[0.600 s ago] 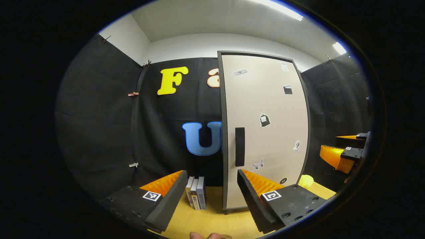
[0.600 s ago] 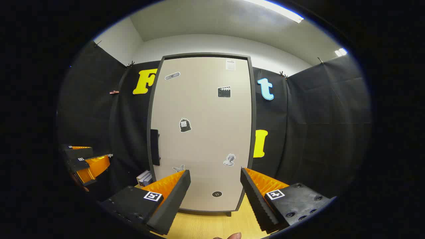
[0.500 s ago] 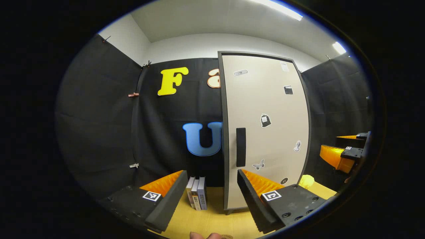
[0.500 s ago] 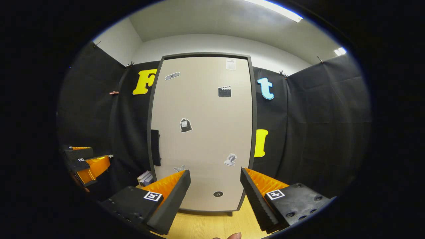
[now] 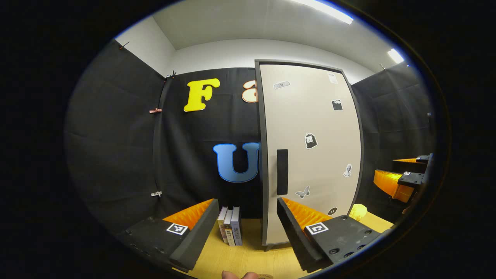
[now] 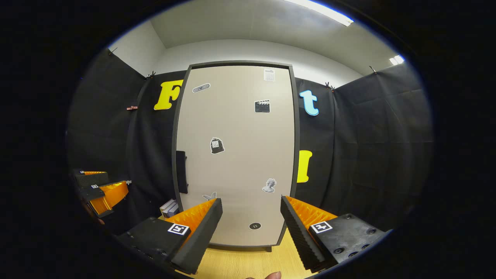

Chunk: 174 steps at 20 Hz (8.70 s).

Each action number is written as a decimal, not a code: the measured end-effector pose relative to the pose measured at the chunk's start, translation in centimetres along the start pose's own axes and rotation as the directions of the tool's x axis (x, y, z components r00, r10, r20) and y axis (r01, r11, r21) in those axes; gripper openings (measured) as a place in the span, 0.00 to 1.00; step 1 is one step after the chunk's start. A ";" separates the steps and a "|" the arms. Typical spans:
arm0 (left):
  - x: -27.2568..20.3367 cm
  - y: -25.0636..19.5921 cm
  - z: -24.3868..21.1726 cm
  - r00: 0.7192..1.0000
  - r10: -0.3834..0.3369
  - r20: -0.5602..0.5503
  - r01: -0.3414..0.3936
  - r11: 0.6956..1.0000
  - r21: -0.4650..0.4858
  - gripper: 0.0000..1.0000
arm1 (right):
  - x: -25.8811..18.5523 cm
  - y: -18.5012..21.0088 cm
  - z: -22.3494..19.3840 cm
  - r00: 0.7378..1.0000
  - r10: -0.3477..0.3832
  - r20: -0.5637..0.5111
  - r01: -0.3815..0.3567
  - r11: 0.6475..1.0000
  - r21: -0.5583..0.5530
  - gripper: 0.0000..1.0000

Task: Open the cabinet door with the right hand, grasp the bottle in the cabinet with the left hand and place it on the coaster, then close the cabinet door with the right hand.

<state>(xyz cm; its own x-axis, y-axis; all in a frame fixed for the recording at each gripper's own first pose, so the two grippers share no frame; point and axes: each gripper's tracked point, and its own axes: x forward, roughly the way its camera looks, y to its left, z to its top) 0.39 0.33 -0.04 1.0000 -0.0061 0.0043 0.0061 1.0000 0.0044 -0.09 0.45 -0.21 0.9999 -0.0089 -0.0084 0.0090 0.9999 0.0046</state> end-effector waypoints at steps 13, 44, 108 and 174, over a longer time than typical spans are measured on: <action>-0.3 0.9 -0.1 1.000 -0.001 -0.003 0.001 1.000 0.004 0.95 | 0.5 2.2 0.5 0.999 0.038 0.012 -0.038 0.999 0.006 0.97; -0.4 9.6 -4.2 0.994 0.089 -0.065 -0.090 0.996 -0.013 0.95 | 18.4 20.3 -3.5 0.991 0.128 -0.038 -0.125 0.989 0.076 0.26; 1.0 -13.9 0.1 0.983 -0.185 0.024 0.185 0.983 -0.021 0.94 | -5.7 -15.9 -0.1 0.998 -0.040 -0.056 0.045 0.996 0.080 0.11; 13.1 -12.0 -0.6 0.986 -0.134 0.097 0.139 0.989 -0.041 0.75 | -6.4 -26.3 0.7 0.961 -0.276 0.029 0.275 0.961 0.018 0.99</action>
<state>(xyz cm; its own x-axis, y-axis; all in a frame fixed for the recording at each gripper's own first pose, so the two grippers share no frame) 13.42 -11.71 -0.65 0.9849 -0.1406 0.1006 0.1448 0.9888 -0.0363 -6.72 -25.84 0.39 0.9585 -0.2846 0.0194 0.2842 0.9585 0.0200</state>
